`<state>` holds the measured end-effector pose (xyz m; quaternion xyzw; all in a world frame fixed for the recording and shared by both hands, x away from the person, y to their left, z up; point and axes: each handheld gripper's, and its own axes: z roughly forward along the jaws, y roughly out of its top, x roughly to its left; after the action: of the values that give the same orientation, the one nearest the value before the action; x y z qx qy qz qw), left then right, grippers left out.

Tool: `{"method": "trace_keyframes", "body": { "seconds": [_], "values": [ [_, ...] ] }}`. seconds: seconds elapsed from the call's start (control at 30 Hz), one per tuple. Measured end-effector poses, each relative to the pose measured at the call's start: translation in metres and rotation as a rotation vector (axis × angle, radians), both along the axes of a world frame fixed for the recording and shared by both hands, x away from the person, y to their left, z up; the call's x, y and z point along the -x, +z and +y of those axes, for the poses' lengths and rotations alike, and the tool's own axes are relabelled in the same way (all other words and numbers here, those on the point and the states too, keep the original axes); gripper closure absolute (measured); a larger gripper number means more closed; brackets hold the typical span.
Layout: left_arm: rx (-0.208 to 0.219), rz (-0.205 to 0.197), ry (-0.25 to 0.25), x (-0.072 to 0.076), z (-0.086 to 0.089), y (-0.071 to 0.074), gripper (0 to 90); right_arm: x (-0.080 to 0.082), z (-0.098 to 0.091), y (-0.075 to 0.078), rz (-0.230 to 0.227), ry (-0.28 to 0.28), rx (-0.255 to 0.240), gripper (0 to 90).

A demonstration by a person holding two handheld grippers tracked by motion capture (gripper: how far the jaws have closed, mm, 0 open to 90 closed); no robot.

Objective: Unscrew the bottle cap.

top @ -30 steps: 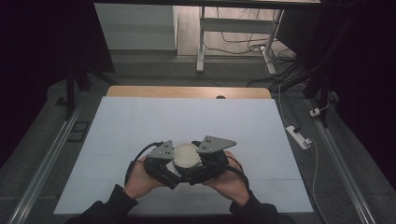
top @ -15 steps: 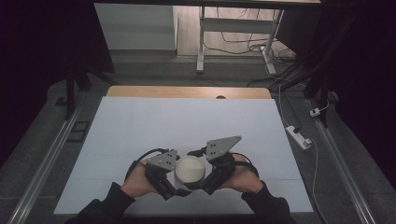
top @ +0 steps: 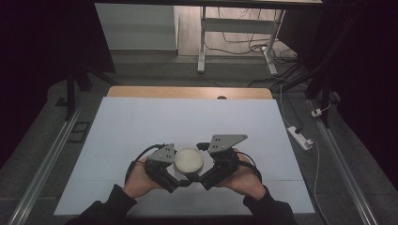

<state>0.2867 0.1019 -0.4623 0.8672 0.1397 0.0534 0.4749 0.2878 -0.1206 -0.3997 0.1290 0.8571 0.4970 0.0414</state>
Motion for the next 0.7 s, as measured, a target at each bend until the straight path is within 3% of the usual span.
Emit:
{"method": "trace_keyframes", "body": {
  "seconds": [0.23, 0.33, 0.57, 0.7],
  "values": [
    [-0.022, -0.013, 0.116, 0.002, -0.004, 0.0, 7.7, 0.006, 0.017, -0.008, -0.053, -0.204, 0.039, 0.9],
    [-0.025, -0.013, 0.138, 0.003, -0.007, 0.001, 7.7, 0.006, 0.02, -0.011, -0.056, -0.24, 0.013, 3.8],
    [-0.012, -0.009, 0.116, 0.006, -0.009, 0.003, 7.7, 0.007, 0.023, -0.016, -0.055, -0.247, -0.001, 6.7],
    [0.005, 0.002, 0.049, 0.004, -0.006, 0.002, 7.7, 0.008, 0.022, -0.015, -0.056, -0.205, 0.013, 7.0]
  ]
}}
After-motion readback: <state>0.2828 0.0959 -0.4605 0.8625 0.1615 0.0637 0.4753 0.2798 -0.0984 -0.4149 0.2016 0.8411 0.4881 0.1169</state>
